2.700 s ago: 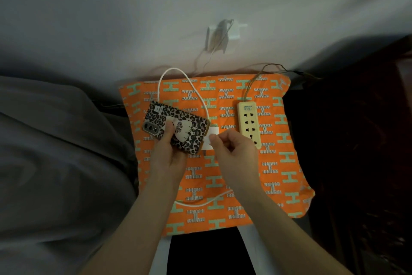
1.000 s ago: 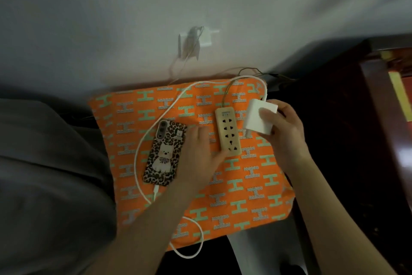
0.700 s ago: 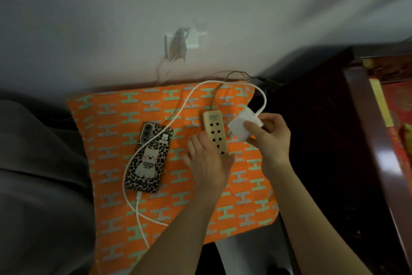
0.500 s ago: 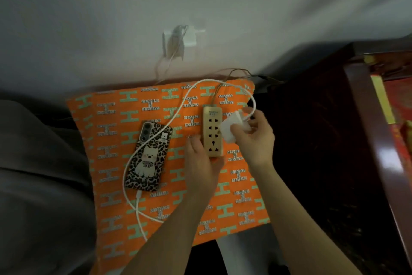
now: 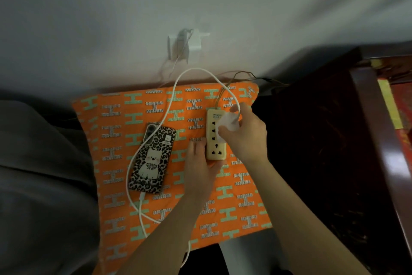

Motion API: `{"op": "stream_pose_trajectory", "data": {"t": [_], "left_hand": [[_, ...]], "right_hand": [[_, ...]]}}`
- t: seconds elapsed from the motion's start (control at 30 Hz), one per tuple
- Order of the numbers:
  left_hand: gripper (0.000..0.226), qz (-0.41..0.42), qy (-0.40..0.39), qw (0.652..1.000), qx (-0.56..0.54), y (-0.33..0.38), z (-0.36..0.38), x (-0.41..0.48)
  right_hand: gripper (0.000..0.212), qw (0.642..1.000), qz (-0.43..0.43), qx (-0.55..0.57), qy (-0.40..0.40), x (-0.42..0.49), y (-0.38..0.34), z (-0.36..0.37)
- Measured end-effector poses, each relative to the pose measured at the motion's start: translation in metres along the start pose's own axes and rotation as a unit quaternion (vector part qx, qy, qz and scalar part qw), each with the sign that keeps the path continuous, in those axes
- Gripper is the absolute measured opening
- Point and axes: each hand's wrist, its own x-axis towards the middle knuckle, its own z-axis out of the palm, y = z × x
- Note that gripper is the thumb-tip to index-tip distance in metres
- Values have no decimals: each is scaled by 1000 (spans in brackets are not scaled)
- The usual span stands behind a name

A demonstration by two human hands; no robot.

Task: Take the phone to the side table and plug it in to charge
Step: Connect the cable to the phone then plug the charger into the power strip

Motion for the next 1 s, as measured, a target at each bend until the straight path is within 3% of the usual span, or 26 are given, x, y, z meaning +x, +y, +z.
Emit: {"op": "stream_pose_trajectory", "data": {"t": [0.1,0.3,0.57,0.73,0.87,1.0], "left_hand": [[60,1,1,1000,4,2,-1,1],[56,9,-4,1000,0,0,-1,2],[52,11,3,1000,-6,0,0,4],[33,25,-32,999,-27,-4,-8,7],[41,34,-69,997,-15,-8,-18,14],[35,20,-66,998,-16,-2,-22,13]], "right_hand": [[46,1000,9,-26,-6,2,-2,4],[31,997,-44,-67,20,-25,4,12],[36,995,-59,-72,-23,-7,3,24],[33,997,-54,-52,-24,-25,16,33],[39,997,-63,-30,-21,-18,23,41],[39,997,-60,-43,-29,-19,26,45]]}}
